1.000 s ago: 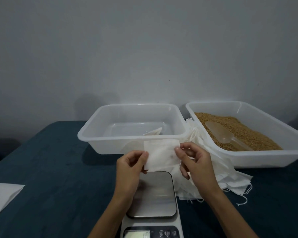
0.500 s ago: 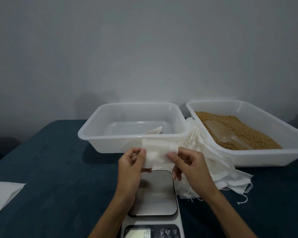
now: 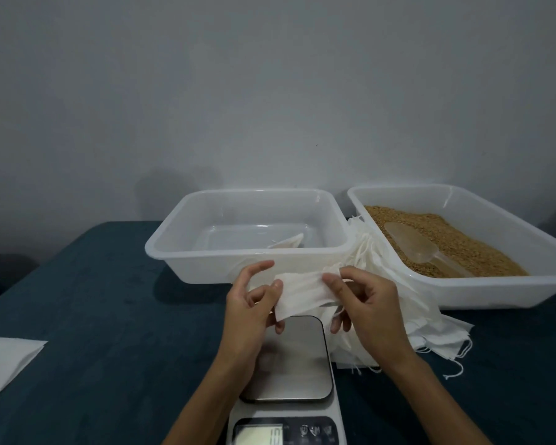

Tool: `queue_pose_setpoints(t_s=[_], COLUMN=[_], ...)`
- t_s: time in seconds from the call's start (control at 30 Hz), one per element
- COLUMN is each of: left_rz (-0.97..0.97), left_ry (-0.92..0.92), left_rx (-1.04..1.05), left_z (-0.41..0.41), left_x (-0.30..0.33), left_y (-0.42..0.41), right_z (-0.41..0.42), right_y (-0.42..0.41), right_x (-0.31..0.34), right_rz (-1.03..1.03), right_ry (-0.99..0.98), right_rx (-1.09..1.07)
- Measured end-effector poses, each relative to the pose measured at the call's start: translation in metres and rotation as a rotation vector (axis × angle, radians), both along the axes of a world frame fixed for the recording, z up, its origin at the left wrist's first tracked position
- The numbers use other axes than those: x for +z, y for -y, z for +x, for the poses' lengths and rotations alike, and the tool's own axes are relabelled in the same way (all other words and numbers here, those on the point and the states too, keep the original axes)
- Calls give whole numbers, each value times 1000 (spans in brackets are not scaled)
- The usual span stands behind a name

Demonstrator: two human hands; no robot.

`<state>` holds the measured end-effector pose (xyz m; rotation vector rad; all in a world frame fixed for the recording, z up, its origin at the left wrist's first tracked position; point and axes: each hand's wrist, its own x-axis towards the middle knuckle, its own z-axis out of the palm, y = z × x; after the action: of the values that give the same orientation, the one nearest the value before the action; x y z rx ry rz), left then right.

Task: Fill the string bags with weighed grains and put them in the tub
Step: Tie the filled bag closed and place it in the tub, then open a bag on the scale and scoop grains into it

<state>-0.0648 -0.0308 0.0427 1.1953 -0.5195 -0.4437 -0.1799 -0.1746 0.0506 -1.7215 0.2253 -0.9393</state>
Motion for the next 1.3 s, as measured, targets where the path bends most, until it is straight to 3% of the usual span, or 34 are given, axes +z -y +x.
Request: queue_pose_setpoints(t_s=[0.4,0.53,0.63,0.77,1.0,1.3], left_rz=[62,151,201,257,244,156], left_ry=[55,549,748,733,659,488], left_rx=[-35,151,4,-84,-183,-272], left_z=[-2,-4,-14,-22,-26,-28], left_x=[4,5,4,-2,2,2], left_y=[-2,-5,-5,0,-2,-2], right_z=[-15,-16,-12,-8,-1,0], right_y=[9,18,9,-10,-14,-22], right_x=[34,51,61,81,111,122], right_rz=[-263,-429,-369,-382,-278,-423], right_ry=[-205,-353,-426,-602,-920,-1019], right_rx=[134,59,103,270,333,374])
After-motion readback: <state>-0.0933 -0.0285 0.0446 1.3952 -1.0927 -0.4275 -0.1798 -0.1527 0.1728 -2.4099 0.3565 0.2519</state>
